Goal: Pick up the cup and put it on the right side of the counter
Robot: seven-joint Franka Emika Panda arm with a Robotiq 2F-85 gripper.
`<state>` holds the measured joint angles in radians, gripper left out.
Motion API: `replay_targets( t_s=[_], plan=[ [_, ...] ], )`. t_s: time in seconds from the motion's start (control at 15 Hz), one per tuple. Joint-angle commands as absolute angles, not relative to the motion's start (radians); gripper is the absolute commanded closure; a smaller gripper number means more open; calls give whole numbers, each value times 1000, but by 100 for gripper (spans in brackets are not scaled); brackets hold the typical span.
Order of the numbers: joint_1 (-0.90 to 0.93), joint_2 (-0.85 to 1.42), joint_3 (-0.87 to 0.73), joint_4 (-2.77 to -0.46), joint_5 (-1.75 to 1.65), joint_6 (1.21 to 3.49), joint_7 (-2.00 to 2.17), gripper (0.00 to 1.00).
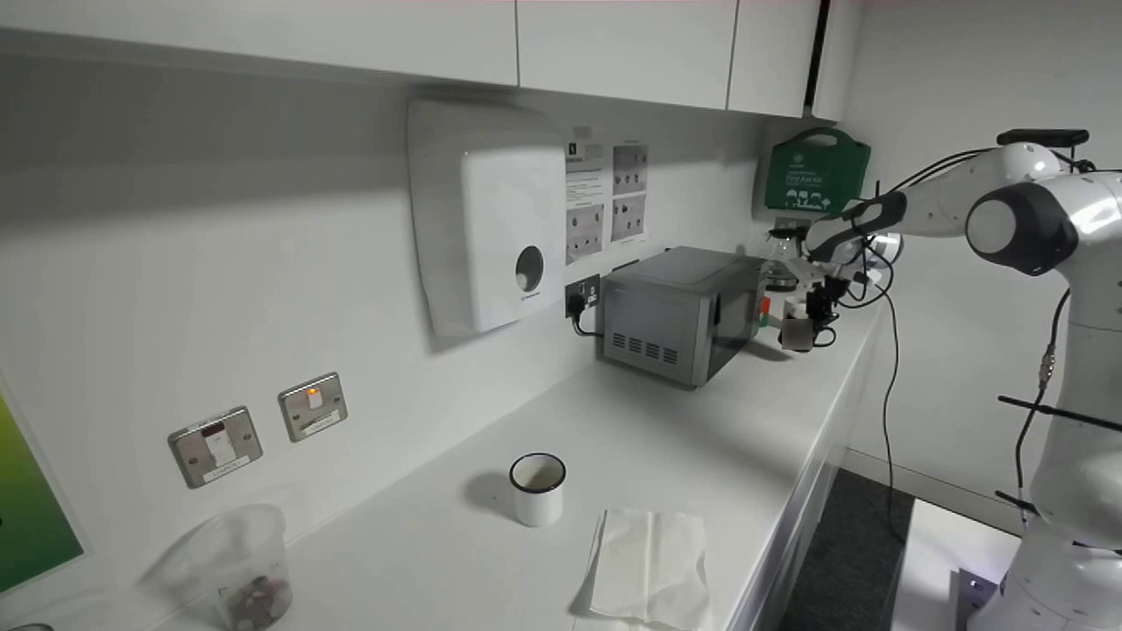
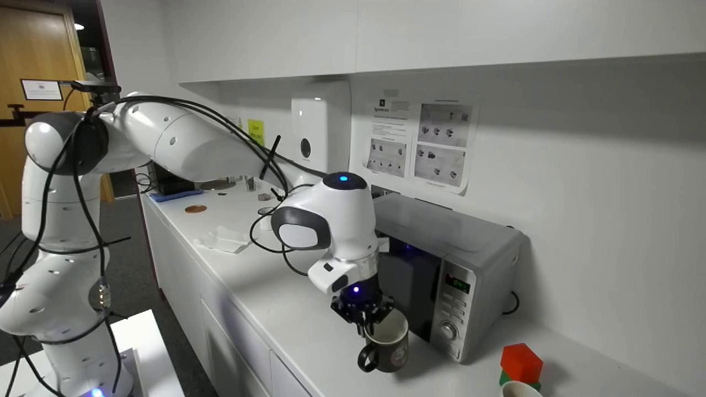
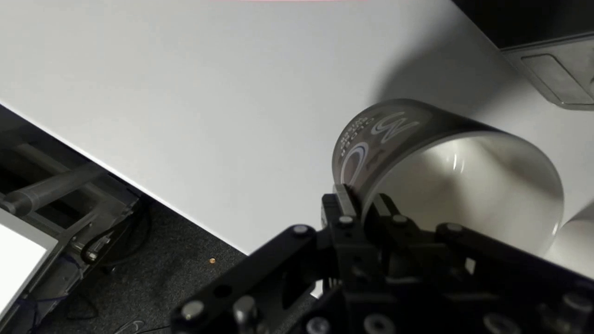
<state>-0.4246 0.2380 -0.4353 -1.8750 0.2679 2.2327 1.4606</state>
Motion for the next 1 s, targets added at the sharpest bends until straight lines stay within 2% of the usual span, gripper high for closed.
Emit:
replay_targets(
  t_s=[0.0, 0.93],
  plan=[
    [-452, 309, -448, -1775, 286, 2236, 1487, 98],
    [-506, 431, -476, -1676, 262, 2359, 1497, 98]
  ],
)
